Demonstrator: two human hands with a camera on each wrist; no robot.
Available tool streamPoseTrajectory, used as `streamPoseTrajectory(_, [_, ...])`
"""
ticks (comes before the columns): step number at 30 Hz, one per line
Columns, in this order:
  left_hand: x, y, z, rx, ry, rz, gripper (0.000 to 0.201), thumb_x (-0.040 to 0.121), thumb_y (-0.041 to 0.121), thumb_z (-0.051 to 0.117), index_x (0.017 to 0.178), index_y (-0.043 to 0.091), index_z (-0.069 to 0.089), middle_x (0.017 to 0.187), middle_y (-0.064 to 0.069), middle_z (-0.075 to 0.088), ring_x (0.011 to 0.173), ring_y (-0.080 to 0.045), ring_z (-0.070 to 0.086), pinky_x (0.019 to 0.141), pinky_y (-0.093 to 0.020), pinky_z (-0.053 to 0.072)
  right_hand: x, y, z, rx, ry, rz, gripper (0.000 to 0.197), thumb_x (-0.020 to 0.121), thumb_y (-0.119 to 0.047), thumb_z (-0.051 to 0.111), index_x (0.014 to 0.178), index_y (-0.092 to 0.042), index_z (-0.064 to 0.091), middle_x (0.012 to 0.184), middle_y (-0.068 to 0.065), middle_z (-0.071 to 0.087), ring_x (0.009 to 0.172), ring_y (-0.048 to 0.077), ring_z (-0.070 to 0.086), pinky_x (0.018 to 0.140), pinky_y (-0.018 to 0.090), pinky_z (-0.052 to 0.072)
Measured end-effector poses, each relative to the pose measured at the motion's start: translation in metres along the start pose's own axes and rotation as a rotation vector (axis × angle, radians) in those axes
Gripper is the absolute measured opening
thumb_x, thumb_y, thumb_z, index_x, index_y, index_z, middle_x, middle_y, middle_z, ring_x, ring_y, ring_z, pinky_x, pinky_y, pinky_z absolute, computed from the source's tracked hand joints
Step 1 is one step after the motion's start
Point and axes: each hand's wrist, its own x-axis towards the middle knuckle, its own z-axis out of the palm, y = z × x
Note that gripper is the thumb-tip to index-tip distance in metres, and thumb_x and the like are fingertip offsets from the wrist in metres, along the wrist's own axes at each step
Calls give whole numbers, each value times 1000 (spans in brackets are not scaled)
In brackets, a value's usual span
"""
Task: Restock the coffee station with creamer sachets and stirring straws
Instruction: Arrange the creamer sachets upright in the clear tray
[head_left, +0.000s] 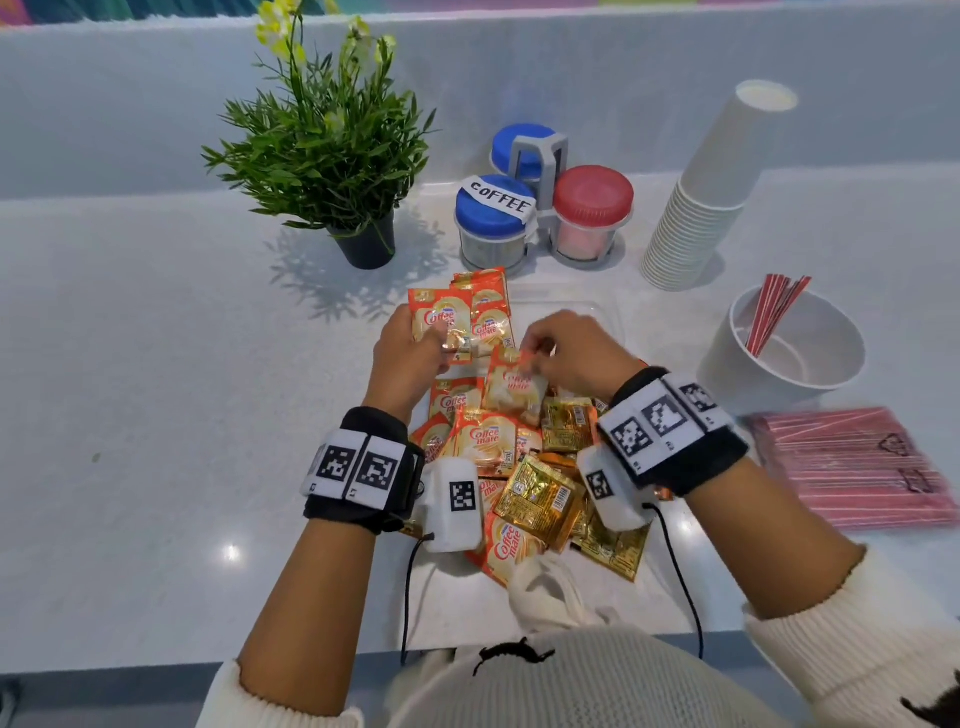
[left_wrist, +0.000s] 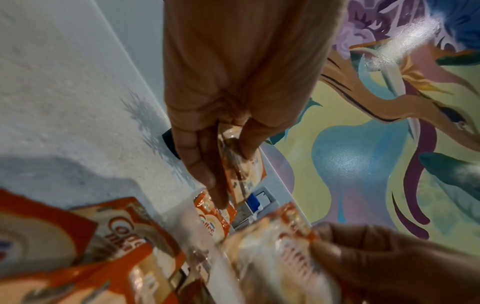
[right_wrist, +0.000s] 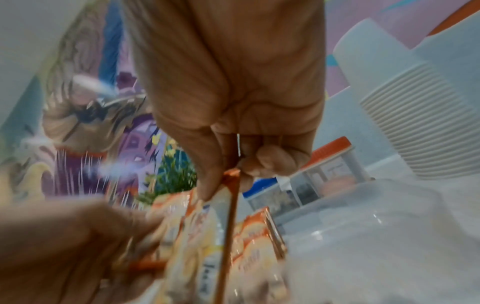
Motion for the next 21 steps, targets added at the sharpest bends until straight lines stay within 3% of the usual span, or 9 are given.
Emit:
streamPoseTrajectory(2, [-2, -1, 1, 16, -27, -2, 22, 96, 19, 45, 117, 15, 52, 119, -8, 62, 104, -26, 62, 86, -38, 52, -1, -3, -15, 67, 45, -42, 10, 84, -9, 64, 87, 0, 68, 81, 3, 62, 76, 13, 52, 62, 16, 39])
streamPoseTrajectory(5, [-11, 2, 4, 7, -130, 3, 20, 98, 20, 42, 116, 19, 52, 118, -9, 64, 105, -28, 63, 89, -44, 53, -1, -7, -27, 143, 57, -94, 11, 82, -12, 67, 83, -1, 69, 67, -5, 59, 65, 5, 50, 66, 18, 38])
streamPoseTrajectory(9, [-23, 11, 8, -88, -266, -41, 25, 100, 30, 38, 110, 15, 56, 91, -3, 65, 80, -18, 65, 70, -33, 56, 3, -12, -19, 170, 131, -69, 12, 80, -12, 69, 81, -1, 69, 66, -1, 60, 57, 1, 50, 58, 7, 38])
streamPoseTrajectory(11, [-26, 10, 9, -72, -297, -21, 22, 97, 27, 46, 112, 13, 55, 84, 0, 62, 70, -12, 61, 58, -24, 56, 4, -14, -12, 198, 168, -57, 9, 80, -10, 67, 80, 0, 69, 63, -1, 59, 55, 2, 50, 55, 8, 39])
streamPoseTrajectory(13, [-25, 5, 8, -44, -257, -17, 23, 94, 19, 53, 115, 10, 54, 96, -8, 65, 75, -17, 63, 57, -24, 57, 5, -15, -5, 210, 206, -31, 7, 82, -4, 62, 81, -1, 68, 63, 0, 59, 55, 6, 52, 53, 9, 44])
streamPoseTrajectory(15, [-21, -2, 5, -37, -163, -26, 27, 93, 16, 54, 118, 5, 54, 109, -16, 65, 85, -24, 65, 58, -26, 57, 5, -13, 4, 143, 230, -14, 12, 84, -1, 54, 82, -1, 66, 76, 7, 65, 68, 18, 60, 67, 24, 52])
streamPoseTrajectory(17, [-18, -7, 2, -41, -87, -46, 28, 93, 18, 53, 118, 4, 55, 114, -18, 64, 91, -26, 65, 56, -23, 57, 3, -11, 17, -18, 124, 6, 11, 82, -3, 51, 82, -7, 62, 90, 13, 66, 86, 28, 61, 78, 37, 52])
streamPoseTrajectory(18, [-17, -7, 1, -47, -65, -55, 28, 94, 18, 52, 118, 4, 55, 115, -18, 63, 93, -28, 65, 57, -23, 58, 0, -11, 22, -73, 16, 29, 6, 80, -5, 55, 80, -11, 57, 92, 12, 64, 88, 28, 60, 76, 36, 51])
streamPoseTrajectory(21, [-14, -8, 1, -75, -20, -66, 30, 95, 20, 50, 120, 3, 53, 117, -19, 62, 92, -29, 66, 56, -23, 58, -10, -15, 35, -173, -252, 76, 35, 68, -22, 77, 79, -20, 44, 84, -1, 51, 79, 19, 52, 58, 26, 40])
